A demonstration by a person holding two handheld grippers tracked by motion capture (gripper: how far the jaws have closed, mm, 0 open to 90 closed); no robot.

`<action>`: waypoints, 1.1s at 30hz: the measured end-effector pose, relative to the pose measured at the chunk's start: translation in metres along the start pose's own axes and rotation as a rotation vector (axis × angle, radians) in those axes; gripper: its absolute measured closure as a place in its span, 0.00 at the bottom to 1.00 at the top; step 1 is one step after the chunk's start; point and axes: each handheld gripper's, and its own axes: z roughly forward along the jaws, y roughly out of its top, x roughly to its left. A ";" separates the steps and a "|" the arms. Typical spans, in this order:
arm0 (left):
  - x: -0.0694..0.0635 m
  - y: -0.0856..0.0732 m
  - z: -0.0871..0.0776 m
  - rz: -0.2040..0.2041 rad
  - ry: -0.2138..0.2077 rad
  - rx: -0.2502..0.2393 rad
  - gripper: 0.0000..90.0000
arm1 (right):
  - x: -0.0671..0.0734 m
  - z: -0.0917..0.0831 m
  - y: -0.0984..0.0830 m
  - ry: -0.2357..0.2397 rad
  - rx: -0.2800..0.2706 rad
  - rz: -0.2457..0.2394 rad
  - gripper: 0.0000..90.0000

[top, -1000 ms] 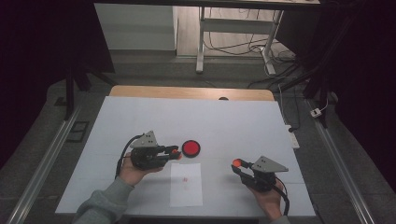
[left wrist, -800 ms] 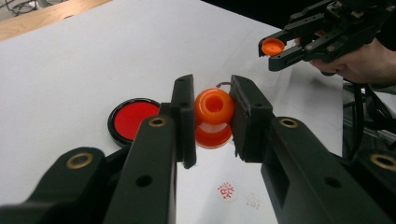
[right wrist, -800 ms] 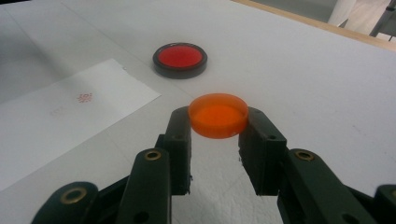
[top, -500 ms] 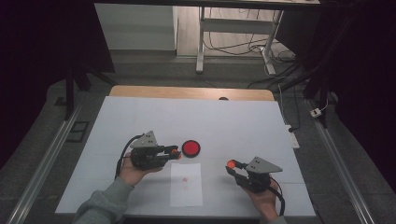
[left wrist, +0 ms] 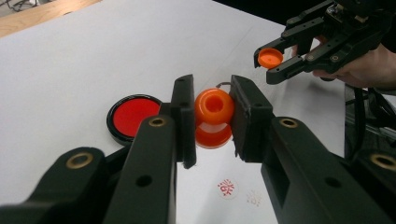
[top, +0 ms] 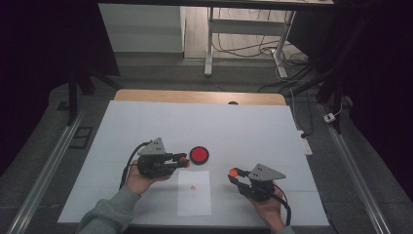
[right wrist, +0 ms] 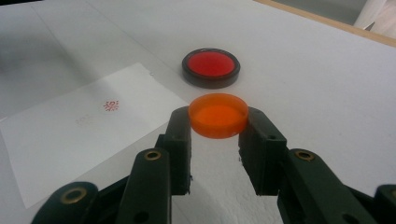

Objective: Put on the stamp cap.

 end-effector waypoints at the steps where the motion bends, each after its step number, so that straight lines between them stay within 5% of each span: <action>1: 0.000 0.000 0.000 -0.001 0.000 0.000 0.80 | 0.001 0.001 0.000 0.001 0.001 -0.001 0.71; 33: -0.001 -0.002 0.002 0.006 0.003 0.012 0.80 | 0.022 0.026 0.011 0.082 -0.006 -0.007 0.71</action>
